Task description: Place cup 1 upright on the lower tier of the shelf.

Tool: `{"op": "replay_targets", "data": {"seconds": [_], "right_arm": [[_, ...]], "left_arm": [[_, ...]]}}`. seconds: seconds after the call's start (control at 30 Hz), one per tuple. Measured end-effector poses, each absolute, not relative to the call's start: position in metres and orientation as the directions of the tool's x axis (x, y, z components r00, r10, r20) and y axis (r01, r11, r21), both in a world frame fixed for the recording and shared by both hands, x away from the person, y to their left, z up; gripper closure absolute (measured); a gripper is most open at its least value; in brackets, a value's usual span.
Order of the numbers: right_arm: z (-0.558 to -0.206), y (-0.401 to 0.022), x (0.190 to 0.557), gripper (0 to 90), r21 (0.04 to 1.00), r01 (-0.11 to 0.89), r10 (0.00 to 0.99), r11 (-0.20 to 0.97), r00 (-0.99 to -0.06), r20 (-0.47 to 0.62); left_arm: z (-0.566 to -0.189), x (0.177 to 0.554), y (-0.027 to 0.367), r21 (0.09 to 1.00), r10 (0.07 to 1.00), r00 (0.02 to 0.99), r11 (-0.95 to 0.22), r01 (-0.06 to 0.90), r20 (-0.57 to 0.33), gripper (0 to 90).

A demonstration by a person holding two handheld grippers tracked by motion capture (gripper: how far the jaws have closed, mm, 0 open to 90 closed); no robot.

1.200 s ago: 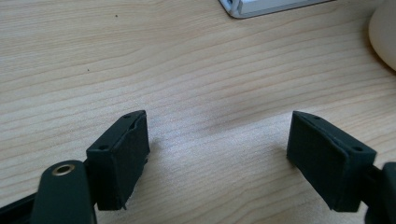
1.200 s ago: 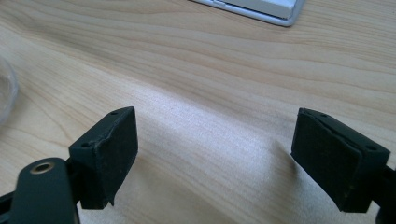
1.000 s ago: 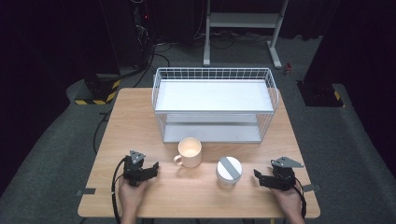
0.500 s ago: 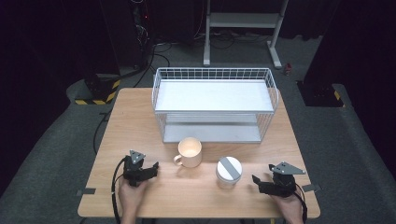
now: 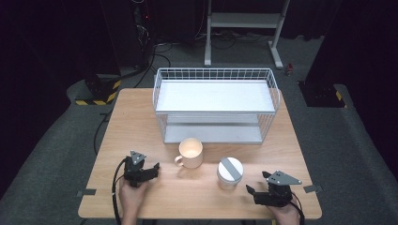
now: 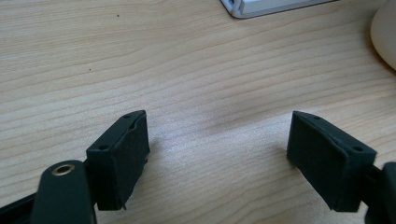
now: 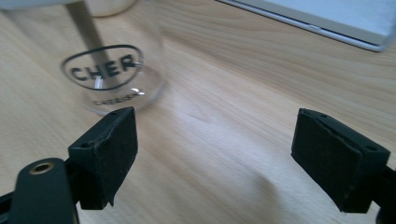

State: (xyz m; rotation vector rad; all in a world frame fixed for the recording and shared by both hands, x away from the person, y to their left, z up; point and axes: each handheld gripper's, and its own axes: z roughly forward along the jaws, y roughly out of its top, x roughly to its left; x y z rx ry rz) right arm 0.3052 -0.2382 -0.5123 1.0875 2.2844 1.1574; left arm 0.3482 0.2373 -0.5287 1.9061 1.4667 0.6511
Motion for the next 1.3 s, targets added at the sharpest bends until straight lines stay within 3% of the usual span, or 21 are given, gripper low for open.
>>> {"op": "replay_targets", "data": {"seconds": [1.3], "right_arm": [[-0.508,-0.171,0.315,10.8,0.826,0.384,0.639,0.413,-0.768,0.038]], "left_arm": [[-0.529,0.348,0.237,0.741,0.967,0.253,-0.172,0.649,0.003,21.1]]}}
